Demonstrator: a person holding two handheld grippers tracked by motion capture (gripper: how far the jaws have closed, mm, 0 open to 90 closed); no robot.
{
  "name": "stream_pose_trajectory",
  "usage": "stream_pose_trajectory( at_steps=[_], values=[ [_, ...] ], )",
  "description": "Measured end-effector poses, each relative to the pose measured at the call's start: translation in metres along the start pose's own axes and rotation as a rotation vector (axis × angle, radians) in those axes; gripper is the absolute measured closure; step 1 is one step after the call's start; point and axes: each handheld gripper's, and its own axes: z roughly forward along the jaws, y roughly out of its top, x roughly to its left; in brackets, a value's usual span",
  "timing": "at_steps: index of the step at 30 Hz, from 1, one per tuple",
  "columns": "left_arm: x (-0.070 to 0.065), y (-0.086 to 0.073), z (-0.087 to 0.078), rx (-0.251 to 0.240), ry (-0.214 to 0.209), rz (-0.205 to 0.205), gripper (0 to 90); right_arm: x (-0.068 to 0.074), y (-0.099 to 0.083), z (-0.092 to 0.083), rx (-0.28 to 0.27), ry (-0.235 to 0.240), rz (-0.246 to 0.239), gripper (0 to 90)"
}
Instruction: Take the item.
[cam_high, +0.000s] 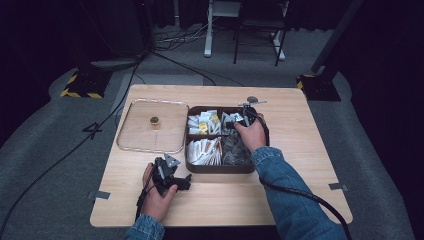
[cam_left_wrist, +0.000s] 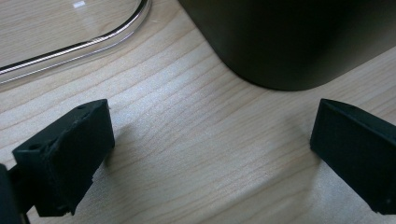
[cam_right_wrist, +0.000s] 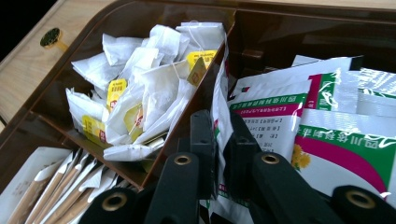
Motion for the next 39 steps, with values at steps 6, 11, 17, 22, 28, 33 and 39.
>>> stream_pose_trajectory(
  at_steps=[6,11,17,22,28,33,39],
  values=[
    [0.0,0.0,0.0,0.0,0.0,0.0,0.1,-0.001,0.003,-0.008,-0.038,-0.002,0.007,86.1],
    [0.0,0.0,0.0,-0.001,0.0,-0.002,0.1,-0.002,0.009,-0.018,-0.075,0.015,-0.014,86.1],
    [0.0,0.0,0.0,0.0,0.0,0.0,0.1,-0.002,0.013,-0.035,-0.113,0.042,-0.021,86.2],
    [0.0,0.0,0.0,0.0,0.0,0.0,0.1,0.001,0.014,-0.053,-0.134,0.074,-0.032,86.2],
    [0.0,0.0,0.0,0.001,0.0,0.001,0.1,0.003,0.009,-0.073,-0.147,0.115,-0.047,86.2],
    [0.0,0.0,0.0,0.001,0.0,0.001,0.1,0.003,0.002,-0.093,-0.158,0.143,-0.048,86.2],
    [0.0,0.0,0.0,0.0,0.0,0.001,0.1,0.001,-0.007,-0.115,-0.163,0.166,-0.052,86.1]
  ],
)
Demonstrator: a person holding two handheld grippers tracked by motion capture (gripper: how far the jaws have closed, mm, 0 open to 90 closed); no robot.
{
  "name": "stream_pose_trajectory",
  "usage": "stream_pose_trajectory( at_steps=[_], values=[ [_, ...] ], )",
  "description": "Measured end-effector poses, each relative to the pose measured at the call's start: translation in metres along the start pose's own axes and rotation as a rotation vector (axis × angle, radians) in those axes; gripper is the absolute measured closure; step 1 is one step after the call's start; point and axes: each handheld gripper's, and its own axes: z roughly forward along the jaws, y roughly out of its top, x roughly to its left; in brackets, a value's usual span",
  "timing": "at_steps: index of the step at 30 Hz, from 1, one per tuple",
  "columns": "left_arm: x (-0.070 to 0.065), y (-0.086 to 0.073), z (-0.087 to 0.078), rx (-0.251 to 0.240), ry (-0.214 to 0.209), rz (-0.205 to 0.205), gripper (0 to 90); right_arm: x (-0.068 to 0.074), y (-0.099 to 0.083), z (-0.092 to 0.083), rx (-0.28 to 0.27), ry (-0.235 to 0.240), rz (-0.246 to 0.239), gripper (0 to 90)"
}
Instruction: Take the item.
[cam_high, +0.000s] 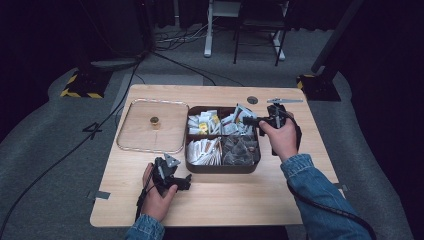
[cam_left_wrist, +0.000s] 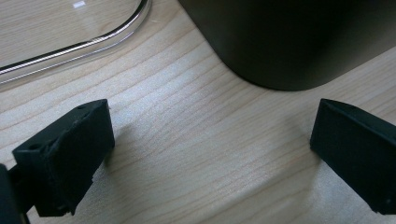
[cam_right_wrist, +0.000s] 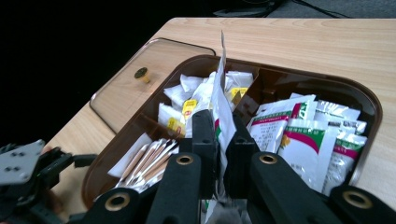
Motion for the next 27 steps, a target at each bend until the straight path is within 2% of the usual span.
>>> stream_pose_trajectory(
  at_steps=[9,27],
  values=[
    [0.0,0.0,0.0,0.0,0.0,0.0,0.1,-0.001,-0.014,-0.036,-0.013,0.003,-0.004,86.1],
    [0.0,0.0,0.0,0.0,0.0,0.0,0.1,-0.019,-0.049,-0.088,-0.022,-0.035,0.031,86.1]
  ],
)
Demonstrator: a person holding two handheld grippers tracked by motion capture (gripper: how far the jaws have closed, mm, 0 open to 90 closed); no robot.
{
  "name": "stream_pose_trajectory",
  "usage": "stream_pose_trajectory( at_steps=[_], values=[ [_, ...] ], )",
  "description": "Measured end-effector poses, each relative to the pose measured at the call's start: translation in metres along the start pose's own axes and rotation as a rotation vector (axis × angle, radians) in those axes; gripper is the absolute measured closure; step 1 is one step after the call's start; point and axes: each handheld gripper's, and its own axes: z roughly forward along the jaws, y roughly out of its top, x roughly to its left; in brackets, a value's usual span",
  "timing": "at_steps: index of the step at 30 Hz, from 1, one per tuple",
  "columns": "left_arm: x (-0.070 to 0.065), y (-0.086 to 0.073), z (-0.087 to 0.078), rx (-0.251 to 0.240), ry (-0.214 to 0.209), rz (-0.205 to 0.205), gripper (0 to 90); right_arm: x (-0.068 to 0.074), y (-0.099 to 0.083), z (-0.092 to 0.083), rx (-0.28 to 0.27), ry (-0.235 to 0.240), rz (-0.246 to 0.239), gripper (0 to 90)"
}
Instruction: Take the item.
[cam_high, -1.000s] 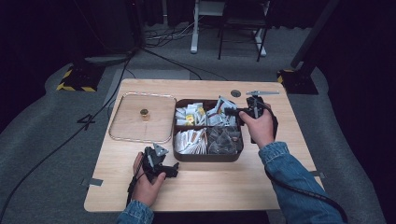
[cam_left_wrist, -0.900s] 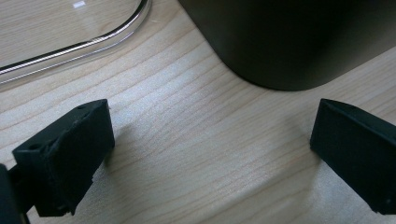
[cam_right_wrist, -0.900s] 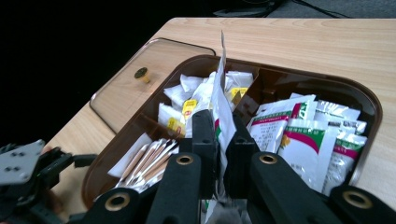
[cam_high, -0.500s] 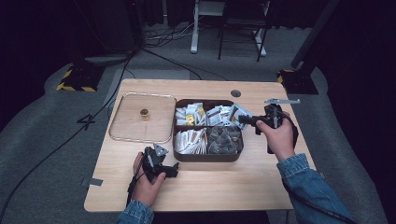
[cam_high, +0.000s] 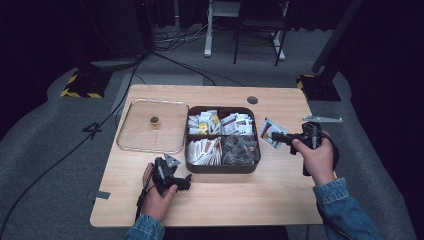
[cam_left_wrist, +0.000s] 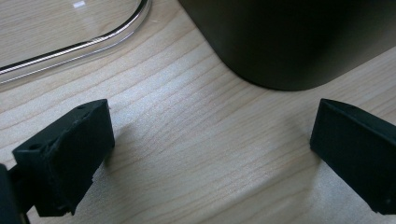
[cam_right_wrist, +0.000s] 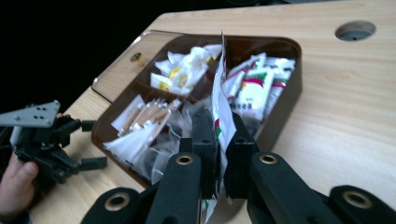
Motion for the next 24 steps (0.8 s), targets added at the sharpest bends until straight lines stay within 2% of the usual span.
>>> stream_pose_trajectory(
  at_steps=[6,11,19,24],
  values=[
    [0.0,0.0,0.0,0.0,0.0,0.0,0.1,-0.012,-0.018,-0.011,-0.027,-0.016,0.037,86.0],
    [0.0,0.0,0.0,0.0,0.0,0.0,0.1,-0.021,-0.03,-0.011,-0.033,-0.022,0.058,86.0],
    [0.0,0.0,0.0,0.0,0.0,0.0,0.1,-0.031,-0.05,-0.006,-0.022,-0.067,0.063,86.0],
    [0.0,0.0,0.0,0.0,0.0,0.0,0.1,-0.031,-0.057,-0.005,0.003,-0.096,0.039,86.0]
  ],
)
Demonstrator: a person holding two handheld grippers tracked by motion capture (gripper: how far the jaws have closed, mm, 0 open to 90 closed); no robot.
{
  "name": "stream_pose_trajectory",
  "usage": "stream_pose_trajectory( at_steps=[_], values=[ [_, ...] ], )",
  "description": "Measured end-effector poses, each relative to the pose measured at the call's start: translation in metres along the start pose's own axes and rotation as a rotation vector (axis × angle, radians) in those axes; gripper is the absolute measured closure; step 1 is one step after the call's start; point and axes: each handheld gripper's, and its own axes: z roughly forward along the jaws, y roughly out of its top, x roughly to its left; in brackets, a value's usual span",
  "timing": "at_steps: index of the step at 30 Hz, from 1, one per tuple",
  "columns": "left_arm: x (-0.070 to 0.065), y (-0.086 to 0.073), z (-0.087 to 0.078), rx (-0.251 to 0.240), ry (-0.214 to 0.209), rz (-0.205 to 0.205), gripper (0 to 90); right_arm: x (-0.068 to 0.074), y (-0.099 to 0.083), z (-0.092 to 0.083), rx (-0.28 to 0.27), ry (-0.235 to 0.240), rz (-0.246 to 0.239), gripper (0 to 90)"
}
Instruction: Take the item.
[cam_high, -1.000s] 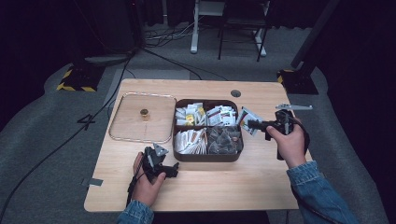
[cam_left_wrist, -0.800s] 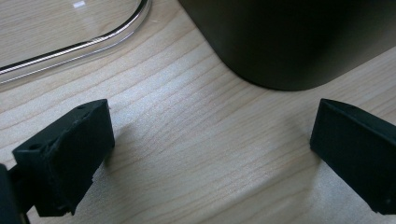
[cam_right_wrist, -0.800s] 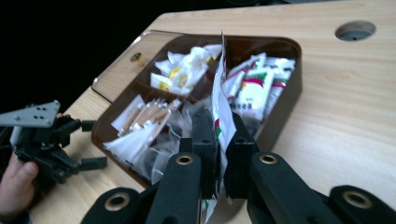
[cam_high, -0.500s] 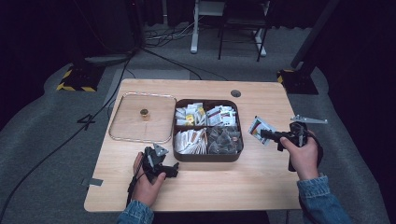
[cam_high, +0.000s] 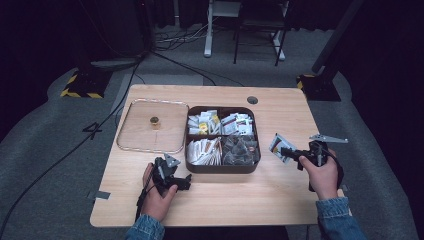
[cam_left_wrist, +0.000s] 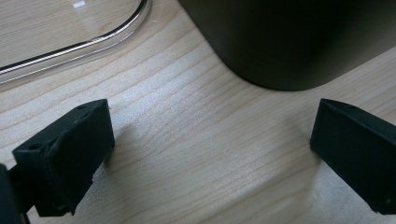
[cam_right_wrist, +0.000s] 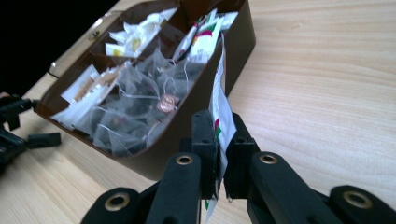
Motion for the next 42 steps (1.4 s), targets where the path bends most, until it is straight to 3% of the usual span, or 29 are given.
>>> stream_pose_trajectory(
  at_steps=[22,38,42],
  values=[
    [0.0,0.0,0.0,0.001,-0.002,0.001,0.1,-0.012,-0.024,0.024,0.046,-0.031,-0.035,86.0],
    [0.0,0.0,0.0,0.001,-0.002,0.002,0.1,-0.021,-0.031,0.03,0.064,-0.055,0.005,84.8],
    [0.0,0.0,0.0,0.001,-0.003,0.001,0.1,-0.023,-0.032,0.03,0.064,-0.058,0.023,76.6]
  ],
)
